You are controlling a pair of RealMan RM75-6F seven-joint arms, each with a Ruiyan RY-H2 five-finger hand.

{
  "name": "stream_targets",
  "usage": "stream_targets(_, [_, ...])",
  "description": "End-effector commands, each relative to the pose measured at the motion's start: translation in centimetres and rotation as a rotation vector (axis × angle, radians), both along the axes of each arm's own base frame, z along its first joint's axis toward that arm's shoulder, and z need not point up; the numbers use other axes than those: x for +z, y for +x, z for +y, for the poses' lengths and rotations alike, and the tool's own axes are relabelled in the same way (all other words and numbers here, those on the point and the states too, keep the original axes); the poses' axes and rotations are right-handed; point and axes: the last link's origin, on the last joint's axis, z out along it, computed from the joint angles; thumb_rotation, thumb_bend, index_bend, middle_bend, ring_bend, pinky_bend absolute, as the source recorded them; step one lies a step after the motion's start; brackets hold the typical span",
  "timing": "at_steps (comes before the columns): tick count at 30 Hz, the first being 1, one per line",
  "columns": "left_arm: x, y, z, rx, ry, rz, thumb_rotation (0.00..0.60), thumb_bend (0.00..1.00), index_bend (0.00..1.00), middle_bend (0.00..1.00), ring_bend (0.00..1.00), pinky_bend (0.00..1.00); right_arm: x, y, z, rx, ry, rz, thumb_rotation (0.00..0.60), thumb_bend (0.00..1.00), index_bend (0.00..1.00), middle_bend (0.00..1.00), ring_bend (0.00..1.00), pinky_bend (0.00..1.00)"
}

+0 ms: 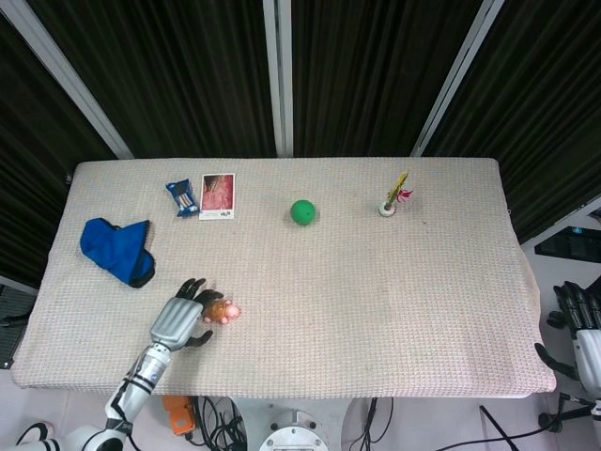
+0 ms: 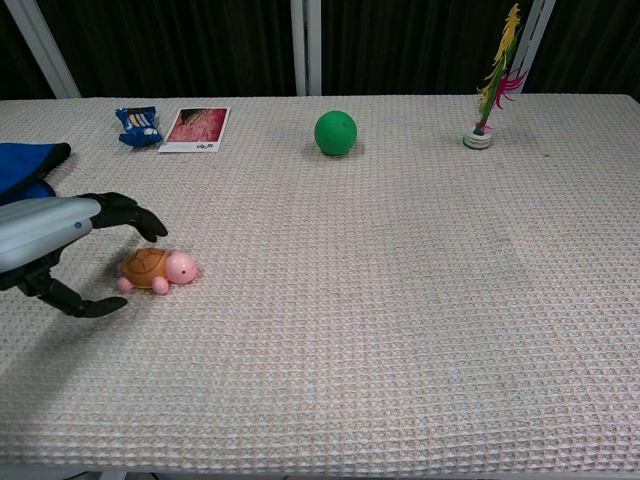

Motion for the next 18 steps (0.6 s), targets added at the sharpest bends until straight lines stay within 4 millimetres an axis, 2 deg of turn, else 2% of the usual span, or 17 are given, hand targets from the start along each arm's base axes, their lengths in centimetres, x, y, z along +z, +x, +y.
stream_targets(1, [-0.1,0.1,0.3,0.001,0.011,0.0,0.6,0.3,0.26,0.26,0.0,0.0,0.0,-0.1,0.0,-0.002,-0.003,0.0,0.6,0.16,0.0,0.0,0.0,0.0])
stream_targets(8, [-0.6,0.2,0.6,0.005,0.023,-0.012,0.6,0.32,0.3,0.32,0.0,0.0,-0.1,-0.2,-0.2,-0.009,0.004,0.001,0.6,0.16,0.0,0.0,0.0,0.0])
stream_targets(14, [-1.4,-0.1,1.1,0.0,0.039,-0.034,0.6,0.34,0.39,0.4,0.01,0.01,-0.1,-0.4,-0.2,-0.016,0.0,0.004,0.6,0.16,0.0,0.0,0.0,0.0])
stream_targets(18, [-2.0,-0.2,1.5,0.002,0.08,-0.068,0.6,0.35,0.53,0.54,0.12,0.06,0.0,-0.5,-0.2,-0.021,-0.003,0.004,0.6,0.16,0.0,0.0,0.0,0.0])
